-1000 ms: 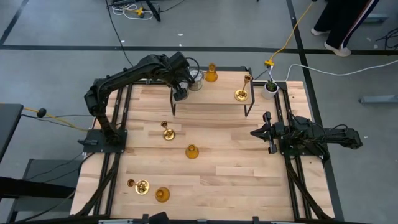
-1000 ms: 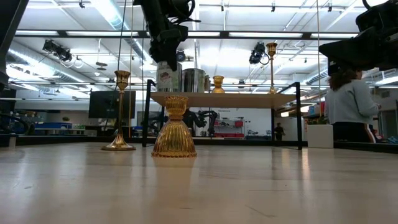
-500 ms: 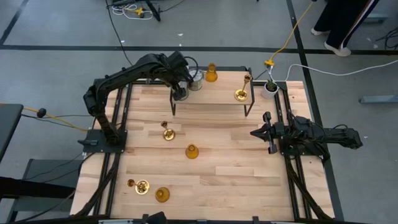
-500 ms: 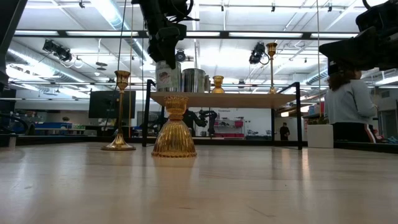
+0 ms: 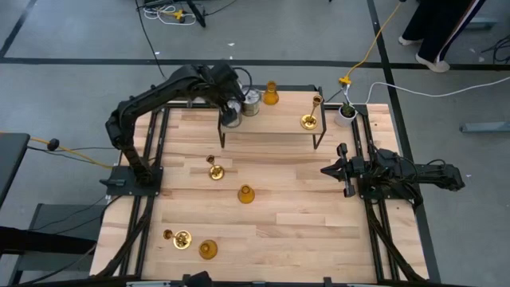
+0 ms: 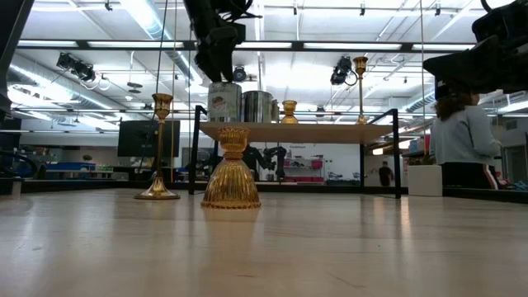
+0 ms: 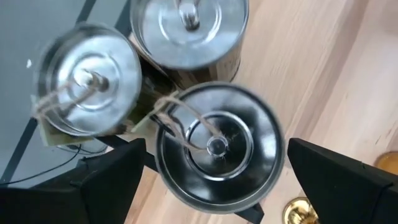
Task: Pick & Place candle stick holders
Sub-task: Put the scented candle on the shelf aligned with the other scented candles
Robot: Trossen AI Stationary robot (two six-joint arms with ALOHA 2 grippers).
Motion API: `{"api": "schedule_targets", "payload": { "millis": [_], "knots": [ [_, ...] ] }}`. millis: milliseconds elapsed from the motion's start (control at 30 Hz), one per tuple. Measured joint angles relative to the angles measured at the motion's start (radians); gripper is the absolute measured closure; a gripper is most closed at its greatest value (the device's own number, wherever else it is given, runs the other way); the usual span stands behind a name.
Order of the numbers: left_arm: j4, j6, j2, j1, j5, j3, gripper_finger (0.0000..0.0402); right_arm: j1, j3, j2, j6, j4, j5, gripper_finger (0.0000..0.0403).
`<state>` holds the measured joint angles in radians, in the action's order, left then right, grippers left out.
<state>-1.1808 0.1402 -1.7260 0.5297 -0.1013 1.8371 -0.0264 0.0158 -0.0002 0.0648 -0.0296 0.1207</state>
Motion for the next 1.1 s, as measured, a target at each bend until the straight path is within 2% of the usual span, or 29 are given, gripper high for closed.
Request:
{"api": "schedule_targets", "payload": {
  "millis": [267, 500, 633, 767, 867, 1100],
  "knots": [
    [-0.039, 0.0, 0.0, -0.002, 0.0, 0.089, 0.0003, 0.0, 0.0, 0.0, 0.0, 0.0, 0.0, 0.0381],
    [-0.073, -0.004, 0.0, -0.071, 0.001, 0.115, 0.0016, 0.0, 0.0, 0.0, 0.0, 0.0, 0.0, 0.0381],
    [-0.075, -0.036, 0.0, -0.108, 0.017, 0.115, 0.0044, 0.0, 0.0, 0.0, 0.0, 0.0, 0.0, 0.0381],
    [-0.077, -0.052, 0.0, -0.135, 0.126, 0.115, 0.008, 0.0, 0.0, 0.0, 0.0, 0.0, 0.0, 0.0381],
    [-0.084, -0.051, -0.002, -0.149, 0.166, 0.115, 0.0109, 0.0, 0.0, 0.0, 0.0, 0.0, 0.0, 0.0381],
    [-0.098, -0.051, -0.002, -0.154, 0.174, 0.051, 0.0176, 0.0, 0.0, 0.0, 0.0, 0.0, 0.0, 0.0381]
  ]
}}
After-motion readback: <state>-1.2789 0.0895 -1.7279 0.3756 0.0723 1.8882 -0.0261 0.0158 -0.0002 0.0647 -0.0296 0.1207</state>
